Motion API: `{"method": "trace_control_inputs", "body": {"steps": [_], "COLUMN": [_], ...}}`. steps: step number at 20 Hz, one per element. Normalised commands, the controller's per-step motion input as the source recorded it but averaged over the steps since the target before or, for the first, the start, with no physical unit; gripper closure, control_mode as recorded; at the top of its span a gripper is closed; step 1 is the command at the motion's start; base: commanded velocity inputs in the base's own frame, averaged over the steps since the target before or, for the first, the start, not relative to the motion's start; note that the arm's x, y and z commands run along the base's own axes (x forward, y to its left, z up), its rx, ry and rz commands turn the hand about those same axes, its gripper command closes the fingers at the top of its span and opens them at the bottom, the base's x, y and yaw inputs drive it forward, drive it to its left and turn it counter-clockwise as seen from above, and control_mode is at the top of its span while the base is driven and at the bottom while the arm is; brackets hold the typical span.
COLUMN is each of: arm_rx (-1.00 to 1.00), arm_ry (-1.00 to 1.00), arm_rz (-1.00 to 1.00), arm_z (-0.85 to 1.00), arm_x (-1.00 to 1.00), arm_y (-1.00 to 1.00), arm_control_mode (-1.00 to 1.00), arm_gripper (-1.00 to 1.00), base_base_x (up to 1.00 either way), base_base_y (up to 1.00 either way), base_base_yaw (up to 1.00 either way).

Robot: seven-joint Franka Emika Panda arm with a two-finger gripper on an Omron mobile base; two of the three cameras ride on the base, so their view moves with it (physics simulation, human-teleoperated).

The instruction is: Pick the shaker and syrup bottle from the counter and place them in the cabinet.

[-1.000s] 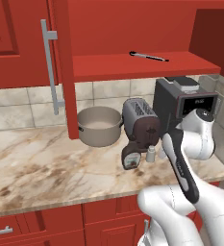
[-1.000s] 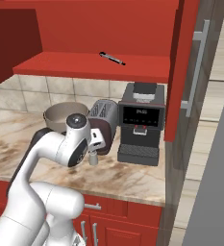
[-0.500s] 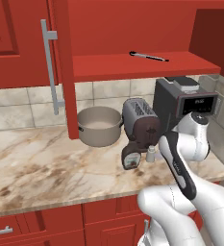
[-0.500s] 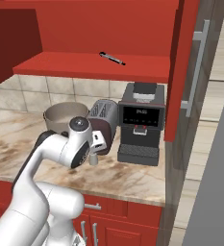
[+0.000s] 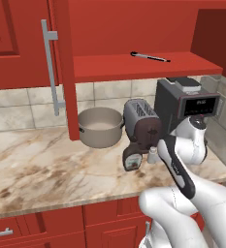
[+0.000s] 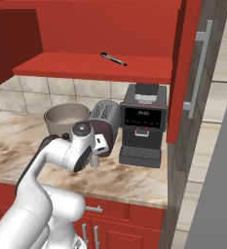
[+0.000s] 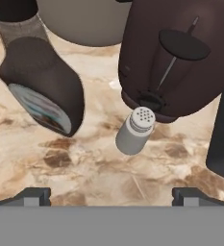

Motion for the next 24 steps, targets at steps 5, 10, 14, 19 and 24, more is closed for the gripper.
{"method": "trace_control_inputs", "body": {"steps": [5,10,14,19,24], "arm_rx": [0.01,0.02,0.04,0.03,0.00], "arm_ry": [-0.02,-0.02,-0.02,-0.02,-0.02], "arm_rz": [0.00,0.01,0.02,0.01,0.01], "arm_z": [-0.13,-0.11,-0.11,-0.10,-0.13], "arm_x": [0.13,0.10,0.10,0.05,0.05], "arm_y": [-0.04,-0.08,-0.03,0.00,0.00], "arm_control_mode": [-1.00,-1.00,-1.00,-1.00,-1.00], "arm_gripper": [-1.00,-1.00,-1.00,-1.00,-1.00], "base_base_x": [0.00,0.00,0.00,0.00,0.00], "base_base_y": [0.00,0.00,0.00,0.00,0.00], "base_base_yaw": [0.00,0.00,0.00,0.00,0.00]}}
